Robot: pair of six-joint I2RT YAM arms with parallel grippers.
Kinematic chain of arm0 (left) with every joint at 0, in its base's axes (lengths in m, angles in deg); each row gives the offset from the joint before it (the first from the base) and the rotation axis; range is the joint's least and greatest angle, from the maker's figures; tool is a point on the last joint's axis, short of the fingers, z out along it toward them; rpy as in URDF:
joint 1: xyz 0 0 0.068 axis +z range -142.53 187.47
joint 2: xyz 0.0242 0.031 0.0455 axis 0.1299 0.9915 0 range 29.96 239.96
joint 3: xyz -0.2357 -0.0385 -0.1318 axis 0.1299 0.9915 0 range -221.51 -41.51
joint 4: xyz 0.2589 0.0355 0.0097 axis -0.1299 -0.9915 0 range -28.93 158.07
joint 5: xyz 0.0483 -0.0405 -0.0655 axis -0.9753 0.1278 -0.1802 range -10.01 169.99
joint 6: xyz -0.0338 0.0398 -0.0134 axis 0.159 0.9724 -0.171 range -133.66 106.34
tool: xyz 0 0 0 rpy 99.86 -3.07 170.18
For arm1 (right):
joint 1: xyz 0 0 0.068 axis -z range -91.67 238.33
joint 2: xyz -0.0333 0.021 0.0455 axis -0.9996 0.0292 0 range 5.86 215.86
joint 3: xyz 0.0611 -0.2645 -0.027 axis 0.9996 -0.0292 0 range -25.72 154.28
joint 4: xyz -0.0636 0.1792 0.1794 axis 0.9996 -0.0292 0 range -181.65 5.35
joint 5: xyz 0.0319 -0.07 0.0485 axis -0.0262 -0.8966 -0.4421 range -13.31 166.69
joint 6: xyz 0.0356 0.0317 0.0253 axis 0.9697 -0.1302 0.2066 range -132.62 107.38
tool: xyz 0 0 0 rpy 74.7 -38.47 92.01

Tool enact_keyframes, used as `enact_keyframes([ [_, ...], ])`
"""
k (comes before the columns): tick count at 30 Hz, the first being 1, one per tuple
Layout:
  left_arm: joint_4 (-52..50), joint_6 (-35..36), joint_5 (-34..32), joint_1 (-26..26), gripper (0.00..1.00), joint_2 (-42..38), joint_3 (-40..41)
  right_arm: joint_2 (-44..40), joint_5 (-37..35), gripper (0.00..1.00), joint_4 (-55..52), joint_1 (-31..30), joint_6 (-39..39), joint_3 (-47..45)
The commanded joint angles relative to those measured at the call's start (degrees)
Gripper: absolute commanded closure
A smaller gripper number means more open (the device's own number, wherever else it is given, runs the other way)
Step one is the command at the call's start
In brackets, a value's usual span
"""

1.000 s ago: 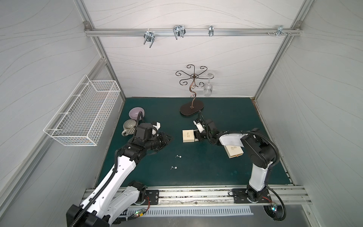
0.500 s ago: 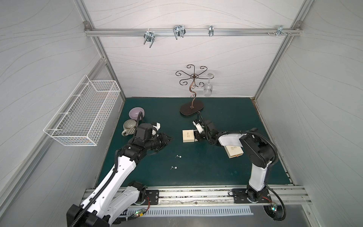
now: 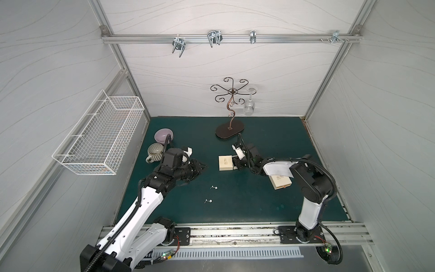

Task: Place the earrings into the drawer-style jewelry box
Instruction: Insert the earring into the inner lining.

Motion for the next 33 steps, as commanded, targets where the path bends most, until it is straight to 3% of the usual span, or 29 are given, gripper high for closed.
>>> enact_keyframes([
  [1,2.1,0.1,0.2,0.3,0.69,-0.2,-0.4,-3.1,-0.2,0.68,-1.1,-0.3,0.0,-0.1],
  [10,2.5,0.1,0.3,0.3,0.69,-0.1,-0.3,-2.4,2.6,0.82,-1.7,1.4,2.0,0.8],
  [33,2.8,0.3,0.3,0.3,0.7,0.5,-0.1,2.4,5.7,0.85,-2.8,2.4,2.7,2.8],
])
